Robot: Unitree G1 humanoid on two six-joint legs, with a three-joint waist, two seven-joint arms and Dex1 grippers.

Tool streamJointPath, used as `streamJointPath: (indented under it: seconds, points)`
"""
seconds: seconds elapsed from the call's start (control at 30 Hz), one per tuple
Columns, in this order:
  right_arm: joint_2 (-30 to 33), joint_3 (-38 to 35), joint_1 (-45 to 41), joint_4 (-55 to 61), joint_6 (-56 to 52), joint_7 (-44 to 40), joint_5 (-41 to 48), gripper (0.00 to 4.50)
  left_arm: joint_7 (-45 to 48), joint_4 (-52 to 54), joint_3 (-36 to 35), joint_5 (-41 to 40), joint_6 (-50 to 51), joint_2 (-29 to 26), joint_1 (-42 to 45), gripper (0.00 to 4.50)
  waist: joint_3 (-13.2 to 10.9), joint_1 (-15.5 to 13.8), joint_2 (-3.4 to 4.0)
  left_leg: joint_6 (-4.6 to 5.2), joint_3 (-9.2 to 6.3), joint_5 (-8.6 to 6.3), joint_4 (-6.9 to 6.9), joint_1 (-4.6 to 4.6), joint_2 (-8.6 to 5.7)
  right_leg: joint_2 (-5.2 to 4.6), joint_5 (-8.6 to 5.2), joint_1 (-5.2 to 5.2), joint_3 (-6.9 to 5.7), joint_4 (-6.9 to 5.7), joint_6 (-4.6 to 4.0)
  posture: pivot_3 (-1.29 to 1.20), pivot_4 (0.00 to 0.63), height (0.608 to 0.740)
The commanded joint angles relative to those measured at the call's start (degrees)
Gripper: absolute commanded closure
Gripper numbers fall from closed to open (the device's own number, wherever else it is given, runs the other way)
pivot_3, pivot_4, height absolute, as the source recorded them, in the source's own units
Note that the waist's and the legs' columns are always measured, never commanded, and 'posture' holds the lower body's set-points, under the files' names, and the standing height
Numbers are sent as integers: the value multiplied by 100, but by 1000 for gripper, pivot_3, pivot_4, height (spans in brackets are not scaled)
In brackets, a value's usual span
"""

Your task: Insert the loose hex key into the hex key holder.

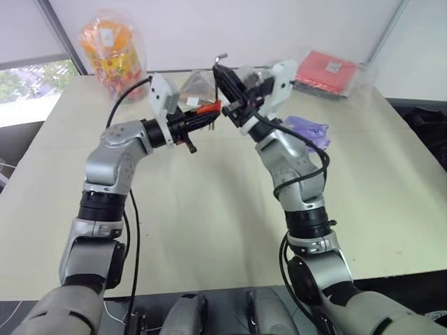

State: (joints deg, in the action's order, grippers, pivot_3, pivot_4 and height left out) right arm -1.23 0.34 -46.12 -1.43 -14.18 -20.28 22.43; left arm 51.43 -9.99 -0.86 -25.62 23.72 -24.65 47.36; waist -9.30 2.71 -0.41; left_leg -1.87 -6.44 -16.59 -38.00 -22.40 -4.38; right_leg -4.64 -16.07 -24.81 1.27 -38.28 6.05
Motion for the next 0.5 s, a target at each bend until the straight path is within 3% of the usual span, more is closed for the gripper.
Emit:
streamJointPath:
  seconds: [0.03, 0.5]
  points:
    - [-35, 17, -29, 116, 119, -22, -26, 4417, -21, 265, -103, -76, 22, -9, 121, 4500, 0, 0, 0, 0, 0, 0, 0, 0, 0, 0, 0, 0, 0, 0, 0, 0, 150, 740]
    - [-17, -1, 25, 133, 117, -2, -90, 4417, -49, 260, -151, -99, 55, -3, 120, 4500, 0, -1, 0, 0, 0, 0, 0, 0, 0, 0, 0, 0, 0, 0, 0, 0, 150, 740]
